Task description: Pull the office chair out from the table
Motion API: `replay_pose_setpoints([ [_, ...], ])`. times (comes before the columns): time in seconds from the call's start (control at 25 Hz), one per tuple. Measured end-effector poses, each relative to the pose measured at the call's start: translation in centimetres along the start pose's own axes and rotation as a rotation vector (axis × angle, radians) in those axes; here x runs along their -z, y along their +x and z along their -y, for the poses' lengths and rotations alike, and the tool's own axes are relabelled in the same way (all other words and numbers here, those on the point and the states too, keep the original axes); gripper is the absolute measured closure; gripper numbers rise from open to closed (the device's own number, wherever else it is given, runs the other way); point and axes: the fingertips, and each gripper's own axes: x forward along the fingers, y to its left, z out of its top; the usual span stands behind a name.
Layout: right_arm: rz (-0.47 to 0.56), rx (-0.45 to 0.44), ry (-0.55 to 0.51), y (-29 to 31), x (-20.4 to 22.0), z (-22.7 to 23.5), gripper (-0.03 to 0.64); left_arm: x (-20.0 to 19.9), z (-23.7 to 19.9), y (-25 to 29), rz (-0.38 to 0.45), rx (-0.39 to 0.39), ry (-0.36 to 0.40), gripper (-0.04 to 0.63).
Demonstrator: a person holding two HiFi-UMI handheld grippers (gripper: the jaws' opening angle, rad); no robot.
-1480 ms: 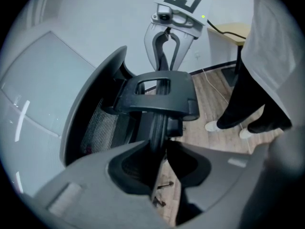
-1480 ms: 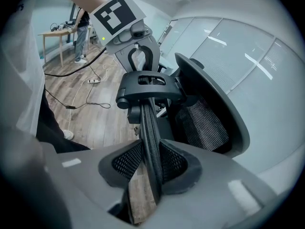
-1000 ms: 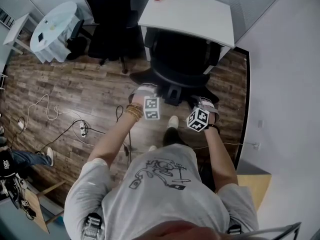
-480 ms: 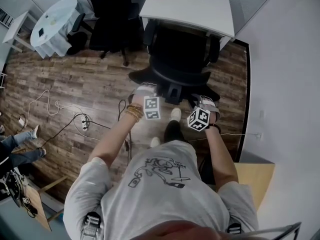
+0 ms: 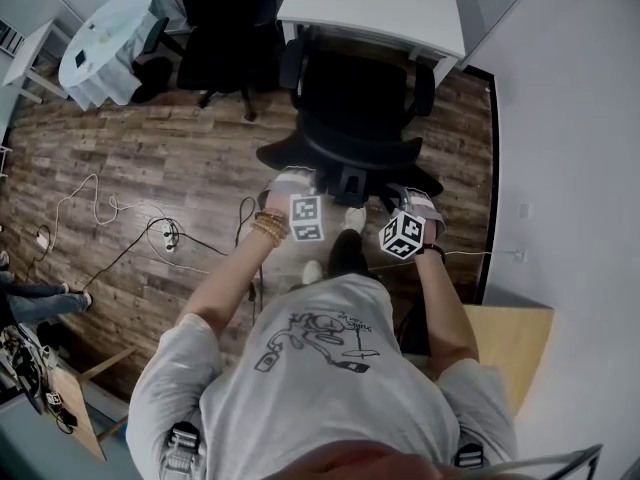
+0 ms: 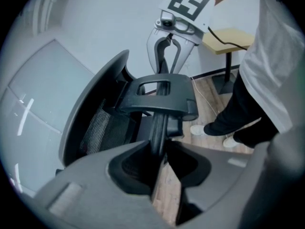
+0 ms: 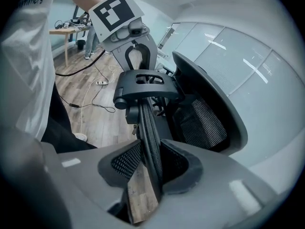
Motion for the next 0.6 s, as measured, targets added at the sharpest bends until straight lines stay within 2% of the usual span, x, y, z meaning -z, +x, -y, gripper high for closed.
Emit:
replay_pose_setpoints([
  [0.6, -0.007, -0.013, 0.003, -4.8, 0.8, -5.9, 0.485, -2.0, 6.8, -4.3, 0.041, 0.032, 0.013, 0.489],
])
